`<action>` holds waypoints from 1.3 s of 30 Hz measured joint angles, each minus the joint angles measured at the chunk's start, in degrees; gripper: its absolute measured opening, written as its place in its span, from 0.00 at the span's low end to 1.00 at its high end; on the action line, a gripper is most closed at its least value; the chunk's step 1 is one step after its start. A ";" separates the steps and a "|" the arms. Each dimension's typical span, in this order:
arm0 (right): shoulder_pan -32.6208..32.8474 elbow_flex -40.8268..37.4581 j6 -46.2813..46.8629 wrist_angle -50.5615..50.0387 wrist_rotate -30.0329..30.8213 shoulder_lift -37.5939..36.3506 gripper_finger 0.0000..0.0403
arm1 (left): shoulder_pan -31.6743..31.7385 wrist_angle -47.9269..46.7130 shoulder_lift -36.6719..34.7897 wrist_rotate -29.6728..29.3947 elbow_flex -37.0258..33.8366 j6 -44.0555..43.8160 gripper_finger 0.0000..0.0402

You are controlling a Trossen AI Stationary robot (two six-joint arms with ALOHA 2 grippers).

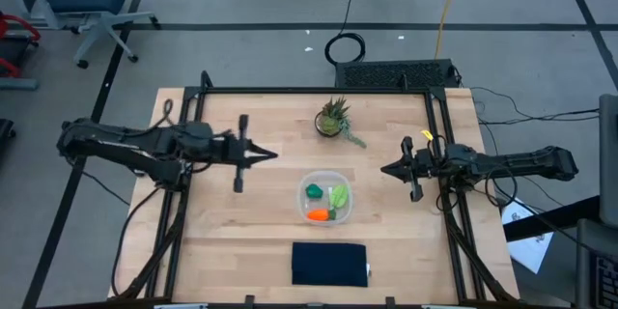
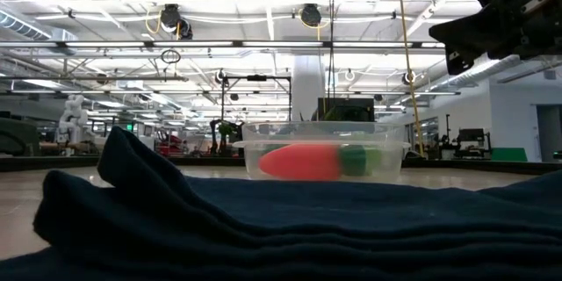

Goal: Pick and placing Produce into tupperware
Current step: Return to Home Position

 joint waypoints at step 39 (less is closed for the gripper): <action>0.02 0.00 0.61 1.05 -0.18 -0.13 0.00 | -0.15 16.31 -25.70 -0.14 -33.81 2.80 0.00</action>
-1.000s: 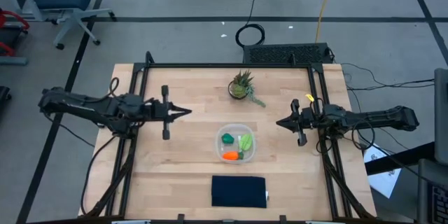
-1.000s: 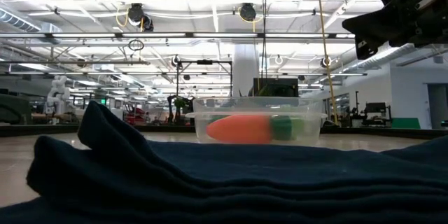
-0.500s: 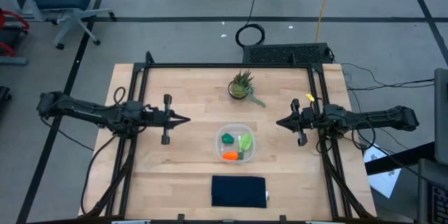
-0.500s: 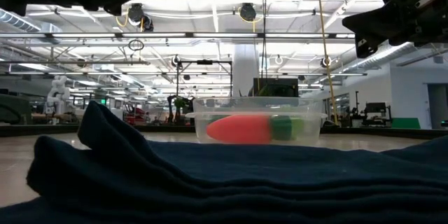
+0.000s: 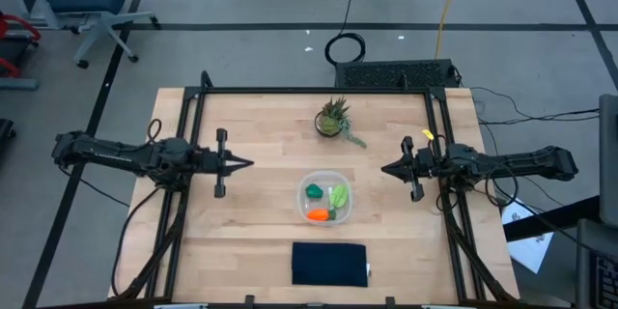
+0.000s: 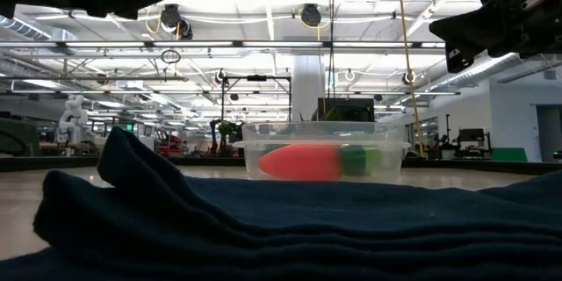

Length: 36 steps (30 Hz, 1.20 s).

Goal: Pick and placing Produce into tupperware
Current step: Return to Home Position

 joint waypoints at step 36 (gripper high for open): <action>-0.01 0.00 0.43 0.83 -0.02 0.00 0.00 | 5.06 -3.03 -24.11 3.65 -10.21 -3.45 0.00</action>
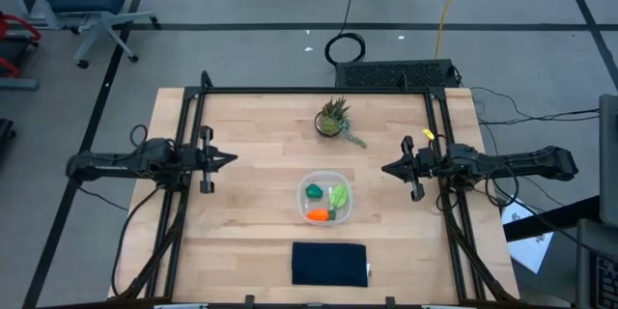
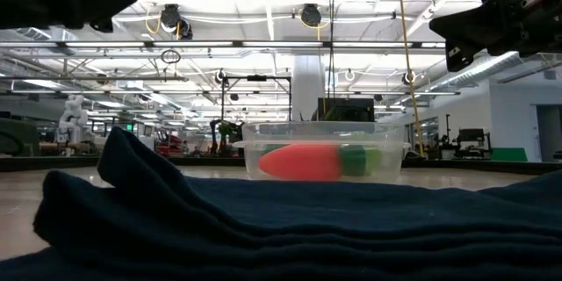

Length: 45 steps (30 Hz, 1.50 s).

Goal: Pick and placing Produce into tupperware
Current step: Return to Home Position

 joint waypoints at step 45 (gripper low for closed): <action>-6.07 0.00 1.69 -4.77 -7.48 0.00 0.00 | -0.23 -16.51 -5.91 -5.87 -0.73 -4.21 0.00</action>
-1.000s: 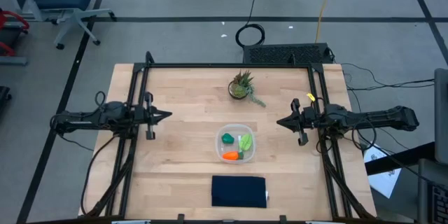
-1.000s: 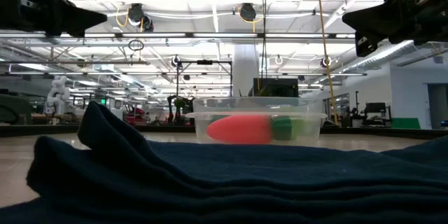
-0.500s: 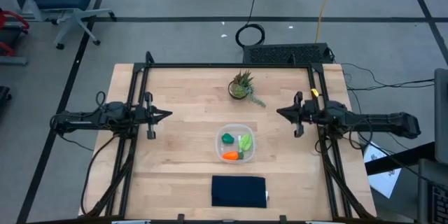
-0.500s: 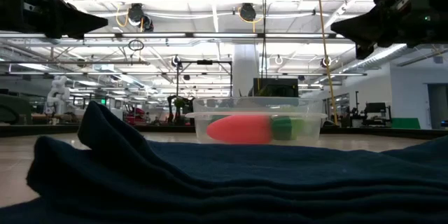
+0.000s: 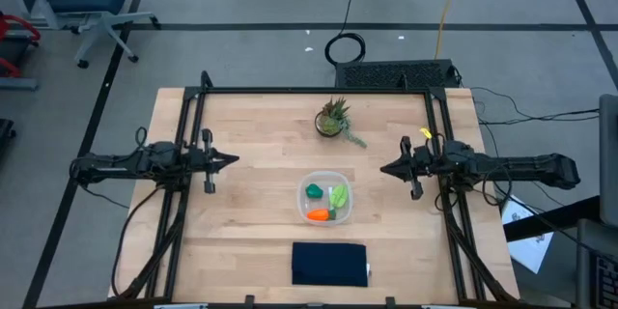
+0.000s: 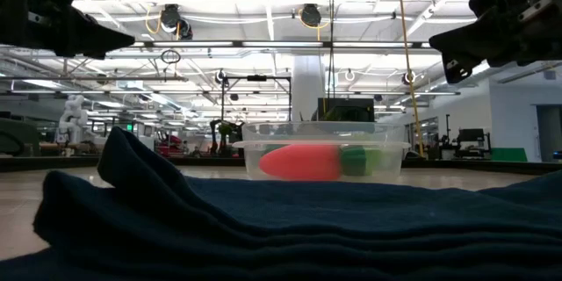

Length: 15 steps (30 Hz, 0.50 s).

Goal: Pick and placing Produce into tupperware
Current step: Return to Home Position

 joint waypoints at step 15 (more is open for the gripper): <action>0.99 -1.78 -2.07 -2.63 -0.12 -0.31 0.00 | -0.07 1.06 0.85 0.89 -2.25 -3.28 0.00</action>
